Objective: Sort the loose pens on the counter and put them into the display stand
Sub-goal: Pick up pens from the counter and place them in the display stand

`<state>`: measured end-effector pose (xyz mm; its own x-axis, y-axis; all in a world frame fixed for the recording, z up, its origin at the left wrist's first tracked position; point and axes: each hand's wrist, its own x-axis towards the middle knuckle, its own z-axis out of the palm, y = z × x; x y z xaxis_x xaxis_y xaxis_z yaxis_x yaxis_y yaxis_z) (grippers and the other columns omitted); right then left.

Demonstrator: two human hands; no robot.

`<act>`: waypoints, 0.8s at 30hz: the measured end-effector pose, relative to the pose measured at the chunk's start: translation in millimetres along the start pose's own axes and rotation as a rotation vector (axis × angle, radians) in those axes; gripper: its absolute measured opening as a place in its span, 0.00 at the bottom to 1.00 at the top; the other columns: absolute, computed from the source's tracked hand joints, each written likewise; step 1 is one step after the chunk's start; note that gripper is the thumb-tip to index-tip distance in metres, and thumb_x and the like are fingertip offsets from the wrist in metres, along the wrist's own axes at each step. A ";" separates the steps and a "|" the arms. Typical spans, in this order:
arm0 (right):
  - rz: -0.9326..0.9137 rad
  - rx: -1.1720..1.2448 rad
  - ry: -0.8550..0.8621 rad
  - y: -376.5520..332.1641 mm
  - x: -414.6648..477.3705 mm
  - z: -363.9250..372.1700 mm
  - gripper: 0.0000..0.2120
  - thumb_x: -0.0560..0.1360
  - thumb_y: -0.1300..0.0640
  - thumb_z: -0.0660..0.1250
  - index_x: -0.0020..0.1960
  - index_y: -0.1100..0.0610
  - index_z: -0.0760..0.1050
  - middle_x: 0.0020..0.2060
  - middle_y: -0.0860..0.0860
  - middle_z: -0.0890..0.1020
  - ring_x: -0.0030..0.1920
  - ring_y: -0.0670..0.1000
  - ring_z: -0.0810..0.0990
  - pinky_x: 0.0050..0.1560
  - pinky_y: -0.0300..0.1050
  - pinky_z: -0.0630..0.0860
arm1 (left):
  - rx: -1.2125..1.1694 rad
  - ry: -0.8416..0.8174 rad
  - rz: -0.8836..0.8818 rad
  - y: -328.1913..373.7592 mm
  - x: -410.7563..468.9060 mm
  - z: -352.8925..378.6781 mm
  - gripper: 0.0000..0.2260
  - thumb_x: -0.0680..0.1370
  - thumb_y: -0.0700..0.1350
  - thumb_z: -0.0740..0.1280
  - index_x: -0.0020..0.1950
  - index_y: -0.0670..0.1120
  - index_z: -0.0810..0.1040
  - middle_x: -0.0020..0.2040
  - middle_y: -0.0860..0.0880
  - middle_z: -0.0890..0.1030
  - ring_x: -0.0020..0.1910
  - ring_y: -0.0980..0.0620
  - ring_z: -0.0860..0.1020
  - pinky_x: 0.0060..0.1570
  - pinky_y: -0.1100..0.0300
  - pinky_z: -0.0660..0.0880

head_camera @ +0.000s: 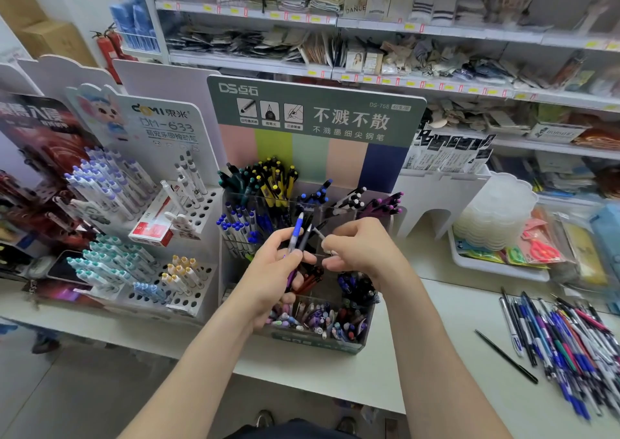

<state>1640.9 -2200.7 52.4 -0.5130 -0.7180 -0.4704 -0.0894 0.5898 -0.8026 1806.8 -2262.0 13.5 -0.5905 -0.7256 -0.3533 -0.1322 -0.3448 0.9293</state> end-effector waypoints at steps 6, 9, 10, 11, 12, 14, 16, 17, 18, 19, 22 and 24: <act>-0.212 -0.035 0.247 9.7 -5.0 4.5 0.23 0.72 0.47 0.68 0.65 0.50 0.82 0.51 0.46 0.87 0.48 0.48 0.88 0.59 0.52 0.84 | -0.055 0.018 -0.037 12.3 0.0 4.7 0.11 0.85 0.37 0.59 0.65 0.45 0.75 0.54 0.41 0.87 0.31 0.52 0.72 0.25 0.59 0.65; -0.409 0.057 0.396 15.0 -11.2 8.6 0.12 0.79 0.57 0.68 0.61 0.50 0.84 0.48 0.43 0.87 0.43 0.43 0.85 0.50 0.44 0.84 | -0.066 0.018 -0.033 12.7 0.5 5.2 0.11 0.85 0.36 0.58 0.65 0.44 0.75 0.53 0.39 0.86 0.32 0.51 0.74 0.26 0.58 0.66; -0.462 0.089 0.453 17.3 -14.1 10.7 0.10 0.80 0.58 0.69 0.59 0.51 0.85 0.46 0.42 0.87 0.40 0.43 0.84 0.45 0.40 0.83 | -0.067 0.013 -0.029 12.4 0.5 5.5 0.11 0.85 0.36 0.58 0.65 0.44 0.75 0.53 0.39 0.86 0.33 0.50 0.74 0.26 0.58 0.67; -0.486 0.098 0.484 17.8 -17.9 12.7 0.08 0.80 0.58 0.69 0.56 0.51 0.86 0.43 0.42 0.87 0.39 0.43 0.83 0.42 0.36 0.81 | -0.064 0.003 -0.020 12.9 0.6 6.1 0.12 0.85 0.36 0.58 0.65 0.44 0.76 0.53 0.39 0.84 0.33 0.50 0.75 0.26 0.58 0.67; -0.481 0.090 0.476 18.9 -20.0 15.0 0.07 0.80 0.56 0.70 0.54 0.50 0.87 0.41 0.41 0.87 0.39 0.42 0.83 0.41 0.35 0.79 | -0.063 -0.015 -0.009 13.7 0.4 6.4 0.12 0.85 0.36 0.59 0.64 0.44 0.77 0.52 0.40 0.83 0.34 0.50 0.75 0.26 0.57 0.67; -0.416 0.052 0.343 23.6 -19.1 18.7 0.06 0.79 0.51 0.72 0.52 0.47 0.88 0.40 0.40 0.87 0.42 0.39 0.84 0.46 0.38 0.80 | -0.058 -0.073 0.021 16.0 0.6 7.4 0.11 0.85 0.37 0.59 0.63 0.44 0.79 0.48 0.42 0.81 0.34 0.49 0.75 0.26 0.57 0.67; -0.398 0.040 0.234 27.6 -20.1 20.6 0.07 0.79 0.48 0.72 0.52 0.46 0.88 0.40 0.40 0.88 0.44 0.41 0.86 0.50 0.44 0.83 | -0.022 -0.130 0.053 19.4 0.7 9.9 0.11 0.86 0.38 0.59 0.65 0.44 0.79 0.44 0.43 0.81 0.34 0.48 0.75 0.27 0.56 0.68; -0.409 0.067 0.240 28.0 -21.0 20.9 0.07 0.79 0.48 0.71 0.52 0.45 0.88 0.39 0.42 0.88 0.43 0.44 0.86 0.50 0.48 0.84 | 0.008 -0.151 0.074 21.5 0.9 12.4 0.11 0.87 0.39 0.59 0.65 0.44 0.78 0.42 0.43 0.81 0.35 0.46 0.76 0.28 0.56 0.70; -0.423 0.114 0.270 28.0 -21.6 20.6 0.06 0.78 0.48 0.71 0.51 0.46 0.87 0.37 0.43 0.87 0.41 0.46 0.86 0.49 0.51 0.84 | 0.041 -0.167 0.099 23.6 1.4 15.6 0.10 0.88 0.39 0.59 0.66 0.44 0.77 0.42 0.42 0.82 0.36 0.43 0.76 0.30 0.55 0.73; -0.436 0.155 0.313 27.6 -22.6 19.2 0.05 0.78 0.50 0.72 0.50 0.46 0.87 0.37 0.44 0.87 0.40 0.47 0.86 0.48 0.52 0.85 | 0.074 -0.177 0.126 25.8 1.5 19.0 0.09 0.88 0.39 0.59 0.66 0.43 0.76 0.42 0.41 0.83 0.37 0.43 0.78 0.32 0.54 0.76; -0.480 0.209 0.421 24.8 -25.2 13.5 0.05 0.78 0.57 0.73 0.50 0.47 0.84 0.39 0.42 0.87 0.41 0.45 0.85 0.46 0.45 0.82 | 0.168 -0.202 0.217 31.3 1.4 30.3 0.08 0.88 0.39 0.60 0.66 0.44 0.74 0.44 0.43 0.85 0.39 0.44 0.82 0.42 0.49 0.82; -0.495 0.291 0.472 21.2 -27.2 8.9 0.05 0.81 0.59 0.69 0.54 0.51 0.80 0.41 0.45 0.87 0.42 0.45 0.85 0.47 0.47 0.82 | 0.202 -0.225 0.255 35.2 1.6 38.1 0.08 0.88 0.40 0.61 0.66 0.46 0.74 0.48 0.44 0.87 0.46 0.45 0.85 0.48 0.48 0.84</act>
<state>1660.6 -2172.0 44.9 -0.7893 -0.6008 0.1269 -0.2096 0.0694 -0.9753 1770.9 -2252.6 49.7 -0.7811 -0.6169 -0.0963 -0.0990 -0.0300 0.9946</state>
